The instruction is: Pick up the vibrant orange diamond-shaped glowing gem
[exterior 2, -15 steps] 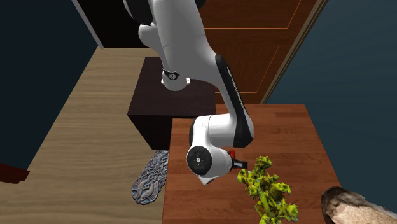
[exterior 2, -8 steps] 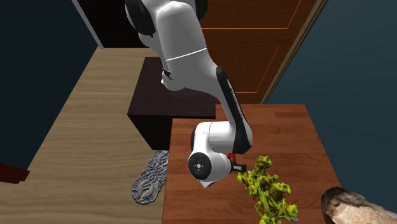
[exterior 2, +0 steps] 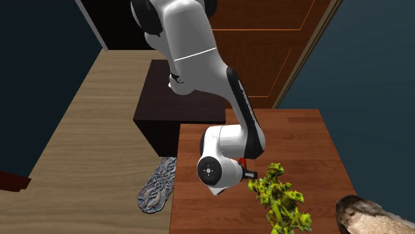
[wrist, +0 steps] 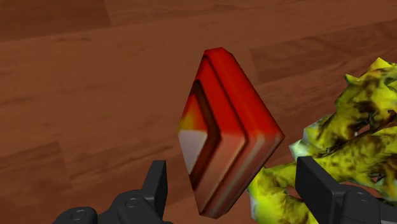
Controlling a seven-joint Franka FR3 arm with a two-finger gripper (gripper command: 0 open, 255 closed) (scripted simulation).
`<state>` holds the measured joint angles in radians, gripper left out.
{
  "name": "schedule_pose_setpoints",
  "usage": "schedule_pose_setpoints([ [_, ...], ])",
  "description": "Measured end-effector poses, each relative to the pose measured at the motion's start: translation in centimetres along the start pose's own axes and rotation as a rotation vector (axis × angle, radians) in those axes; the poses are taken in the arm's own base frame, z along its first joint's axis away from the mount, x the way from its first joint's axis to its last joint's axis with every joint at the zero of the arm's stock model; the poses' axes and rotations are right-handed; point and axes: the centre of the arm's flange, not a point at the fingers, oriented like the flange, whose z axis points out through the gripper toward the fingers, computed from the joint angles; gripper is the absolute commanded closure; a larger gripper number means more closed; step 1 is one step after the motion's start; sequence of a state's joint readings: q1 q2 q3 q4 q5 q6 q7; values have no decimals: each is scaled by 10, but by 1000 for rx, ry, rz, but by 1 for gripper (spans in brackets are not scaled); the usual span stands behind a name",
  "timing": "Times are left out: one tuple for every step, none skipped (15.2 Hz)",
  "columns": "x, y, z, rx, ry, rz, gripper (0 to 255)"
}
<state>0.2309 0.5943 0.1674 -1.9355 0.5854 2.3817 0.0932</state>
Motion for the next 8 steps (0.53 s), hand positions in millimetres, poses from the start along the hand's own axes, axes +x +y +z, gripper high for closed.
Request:
schedule_pose_setpoints([
  [-1, -1, -1, 1, 3, 0, 255],
  [-1, -1, -1, 1, 4, 0, 255],
  [2, -2, -2, 1, -8, -3, 255],
  [2, -2, -1, 0, -11, -2, 255],
  [2, -3, -3, 0, -7, -2, 255],
  [0, -2, -3, -5, -11, 4, 255],
  [-1, -1, -5, -7, -13, 7, 255],
  [-2, -2, -7, -9, -14, 9, 255],
])
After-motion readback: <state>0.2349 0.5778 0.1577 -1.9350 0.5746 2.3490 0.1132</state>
